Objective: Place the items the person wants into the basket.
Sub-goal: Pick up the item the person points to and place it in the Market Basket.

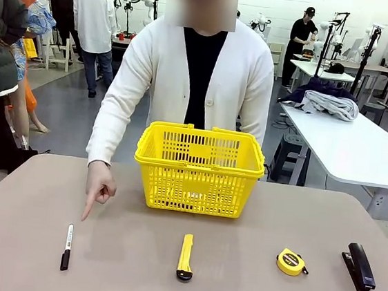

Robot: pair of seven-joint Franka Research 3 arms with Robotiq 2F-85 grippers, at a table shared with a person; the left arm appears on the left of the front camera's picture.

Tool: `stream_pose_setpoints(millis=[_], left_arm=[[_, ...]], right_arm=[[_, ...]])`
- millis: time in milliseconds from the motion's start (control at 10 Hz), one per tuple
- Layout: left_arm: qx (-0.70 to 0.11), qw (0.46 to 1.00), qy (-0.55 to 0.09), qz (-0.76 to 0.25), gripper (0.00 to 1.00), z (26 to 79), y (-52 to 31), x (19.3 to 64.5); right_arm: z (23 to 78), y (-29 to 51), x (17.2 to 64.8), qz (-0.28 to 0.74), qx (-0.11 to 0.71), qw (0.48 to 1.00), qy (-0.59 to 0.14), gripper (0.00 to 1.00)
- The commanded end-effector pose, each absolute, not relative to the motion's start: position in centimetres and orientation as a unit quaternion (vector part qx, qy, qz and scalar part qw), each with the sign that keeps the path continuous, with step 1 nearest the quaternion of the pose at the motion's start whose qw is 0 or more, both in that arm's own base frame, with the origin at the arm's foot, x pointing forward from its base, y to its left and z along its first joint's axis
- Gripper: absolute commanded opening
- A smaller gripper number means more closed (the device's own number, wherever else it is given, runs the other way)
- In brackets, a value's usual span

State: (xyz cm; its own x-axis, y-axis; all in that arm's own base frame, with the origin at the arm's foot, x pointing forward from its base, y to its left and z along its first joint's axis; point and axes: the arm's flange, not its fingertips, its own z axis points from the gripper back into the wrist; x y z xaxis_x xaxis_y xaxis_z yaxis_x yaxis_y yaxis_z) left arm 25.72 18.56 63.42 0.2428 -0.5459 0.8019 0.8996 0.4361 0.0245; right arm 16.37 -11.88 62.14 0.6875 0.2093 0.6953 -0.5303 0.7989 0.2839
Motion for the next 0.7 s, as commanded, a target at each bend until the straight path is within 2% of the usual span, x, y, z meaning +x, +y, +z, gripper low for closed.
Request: stream_pose_setpoints(millis=[0,600], left_arm=[[-0.230,0.746,-0.393,-0.486,0.97,63.31,18.58,25.68],[-0.230,0.746,-0.393,-0.486,0.97,63.31,18.58,25.68]], right_arm=[[62.07,-11.78,16.43,0.217,0.245,0.883,-0.336,1.00],[62.07,-11.78,16.43,0.217,0.245,0.883,-0.336,1.00]])
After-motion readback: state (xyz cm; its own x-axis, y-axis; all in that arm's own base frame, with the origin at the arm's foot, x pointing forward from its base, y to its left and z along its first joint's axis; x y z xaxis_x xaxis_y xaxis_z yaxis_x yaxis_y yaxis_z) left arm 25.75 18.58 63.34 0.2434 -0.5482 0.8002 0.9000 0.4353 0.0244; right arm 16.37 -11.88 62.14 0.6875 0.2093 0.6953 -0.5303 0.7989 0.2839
